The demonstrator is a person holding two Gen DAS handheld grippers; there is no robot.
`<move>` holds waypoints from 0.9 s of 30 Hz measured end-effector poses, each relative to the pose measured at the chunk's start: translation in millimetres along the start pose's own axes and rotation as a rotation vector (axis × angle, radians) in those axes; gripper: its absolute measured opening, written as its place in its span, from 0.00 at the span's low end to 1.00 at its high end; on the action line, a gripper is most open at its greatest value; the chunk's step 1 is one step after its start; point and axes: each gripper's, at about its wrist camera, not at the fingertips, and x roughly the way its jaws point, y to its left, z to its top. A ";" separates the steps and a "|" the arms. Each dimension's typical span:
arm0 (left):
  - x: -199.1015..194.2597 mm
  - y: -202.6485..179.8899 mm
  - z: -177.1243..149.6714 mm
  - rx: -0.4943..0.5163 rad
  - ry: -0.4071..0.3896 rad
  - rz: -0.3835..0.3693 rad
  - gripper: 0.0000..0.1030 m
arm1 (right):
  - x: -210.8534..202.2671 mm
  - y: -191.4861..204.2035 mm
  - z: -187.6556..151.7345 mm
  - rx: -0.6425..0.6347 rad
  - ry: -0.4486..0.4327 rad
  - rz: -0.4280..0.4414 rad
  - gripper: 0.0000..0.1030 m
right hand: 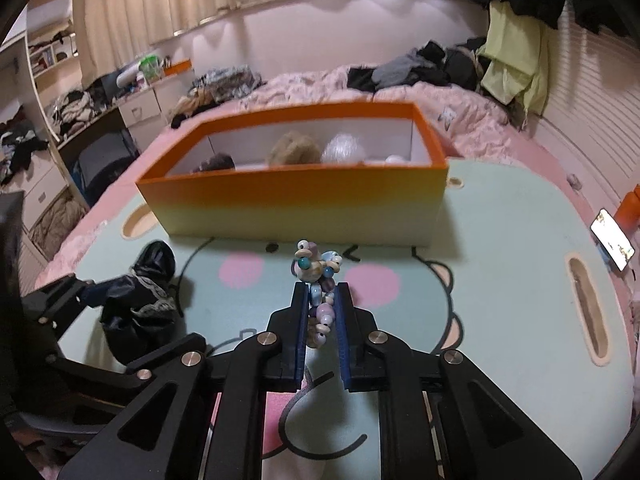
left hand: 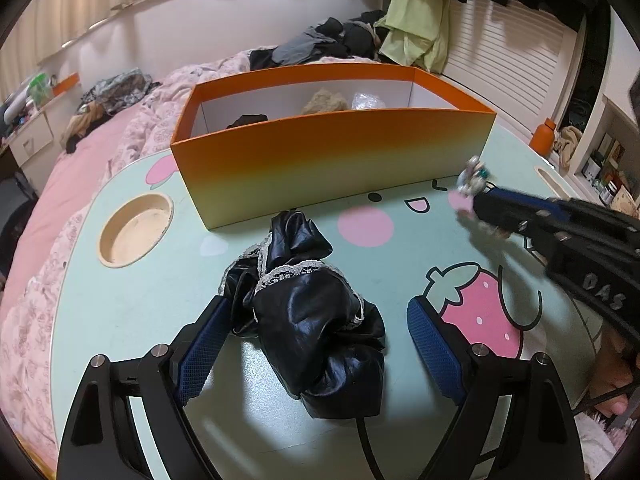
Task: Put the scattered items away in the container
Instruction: 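Grasp the beaded bracelet with the right tool while the left holds the black bag, then carry the black bag into the box with the left tool while the right drops the bracelet in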
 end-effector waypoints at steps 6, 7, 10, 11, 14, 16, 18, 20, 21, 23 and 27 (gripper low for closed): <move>-0.3 -1.1 0.2 0.000 -0.006 0.003 0.86 | -7.4 -2.4 2.3 0.012 -0.035 -0.002 0.13; -1.1 -0.5 0.5 -0.005 -0.014 0.002 0.79 | -6.2 -1.7 2.0 0.010 -0.030 -0.003 0.13; -2.0 -0.8 1.4 0.000 -0.028 0.022 0.61 | -4.9 -1.5 -0.2 0.008 -0.024 -0.003 0.13; -2.0 -2.5 2.0 0.015 -0.032 0.020 0.55 | -5.0 -1.5 -0.8 0.008 -0.025 -0.003 0.13; -5.5 -3.8 2.6 0.021 -0.057 0.001 0.35 | -6.5 -1.0 -3.3 0.007 -0.033 -0.009 0.13; -9.9 0.5 3.7 -0.009 -0.078 -0.033 0.31 | -7.5 -1.0 -4.6 0.008 -0.036 -0.013 0.13; -15.9 3.6 5.3 -0.024 -0.104 -0.041 0.30 | -8.1 -2.2 -5.9 0.012 -0.038 -0.013 0.13; -22.3 4.4 9.1 -0.021 -0.127 -0.041 0.30 | -8.6 -3.9 -6.6 0.020 -0.040 -0.014 0.13; -25.8 4.9 11.2 -0.022 -0.138 -0.045 0.30 | -8.9 -4.8 -6.7 0.025 -0.042 -0.012 0.13; -31.3 6.3 16.3 -0.022 -0.156 -0.047 0.30 | -9.7 -5.6 -6.2 0.031 -0.043 -0.013 0.13; -38.5 12.6 31.0 -0.042 -0.180 -0.052 0.30 | -10.6 -5.7 -3.2 0.030 -0.047 -0.016 0.13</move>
